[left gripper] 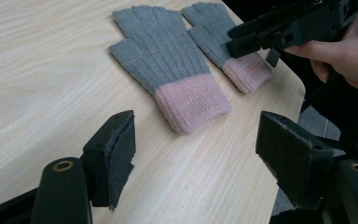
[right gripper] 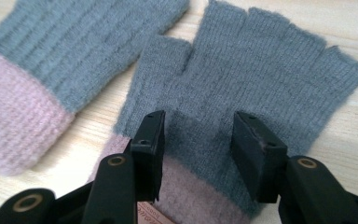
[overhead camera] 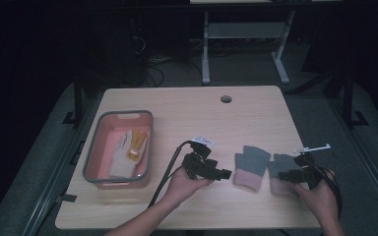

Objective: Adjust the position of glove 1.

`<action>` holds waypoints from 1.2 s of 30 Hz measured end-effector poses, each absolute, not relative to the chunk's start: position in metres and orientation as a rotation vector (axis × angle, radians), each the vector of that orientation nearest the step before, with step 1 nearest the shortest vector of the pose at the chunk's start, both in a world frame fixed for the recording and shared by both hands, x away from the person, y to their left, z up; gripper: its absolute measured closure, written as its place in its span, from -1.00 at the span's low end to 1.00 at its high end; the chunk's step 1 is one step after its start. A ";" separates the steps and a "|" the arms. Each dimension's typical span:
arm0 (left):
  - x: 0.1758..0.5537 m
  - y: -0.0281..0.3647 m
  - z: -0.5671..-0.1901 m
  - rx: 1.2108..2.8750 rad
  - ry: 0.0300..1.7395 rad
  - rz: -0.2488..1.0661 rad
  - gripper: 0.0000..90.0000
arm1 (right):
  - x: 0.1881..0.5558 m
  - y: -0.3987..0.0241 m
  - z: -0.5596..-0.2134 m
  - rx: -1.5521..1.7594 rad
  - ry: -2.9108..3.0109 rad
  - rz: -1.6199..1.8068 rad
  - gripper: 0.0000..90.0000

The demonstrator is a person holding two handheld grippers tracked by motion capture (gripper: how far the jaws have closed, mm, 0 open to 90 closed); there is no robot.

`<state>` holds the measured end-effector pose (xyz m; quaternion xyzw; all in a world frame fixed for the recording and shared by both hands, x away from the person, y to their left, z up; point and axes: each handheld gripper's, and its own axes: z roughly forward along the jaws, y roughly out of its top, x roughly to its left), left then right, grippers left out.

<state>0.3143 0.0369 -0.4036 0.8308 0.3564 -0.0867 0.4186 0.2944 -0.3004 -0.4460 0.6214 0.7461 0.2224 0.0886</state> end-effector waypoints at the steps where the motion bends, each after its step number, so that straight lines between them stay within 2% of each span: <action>1: 0.314 0.037 -0.404 2.082 0.895 -0.218 -0.37 | 0.295 -0.298 -0.446 1.843 2.221 0.629 0.27; 7: 0.312 0.033 -0.405 2.081 0.885 -0.222 -0.37 | 0.296 -0.290 -0.446 1.809 2.214 0.554 0.37; 18: 0.307 0.029 -0.409 2.092 0.871 -0.224 -0.36 | 0.290 -0.286 -0.448 1.801 2.171 0.581 0.69; 36: 0.306 0.037 -0.408 2.069 0.897 -0.206 -0.37 | 0.285 -0.296 -0.444 1.902 2.078 0.728 0.87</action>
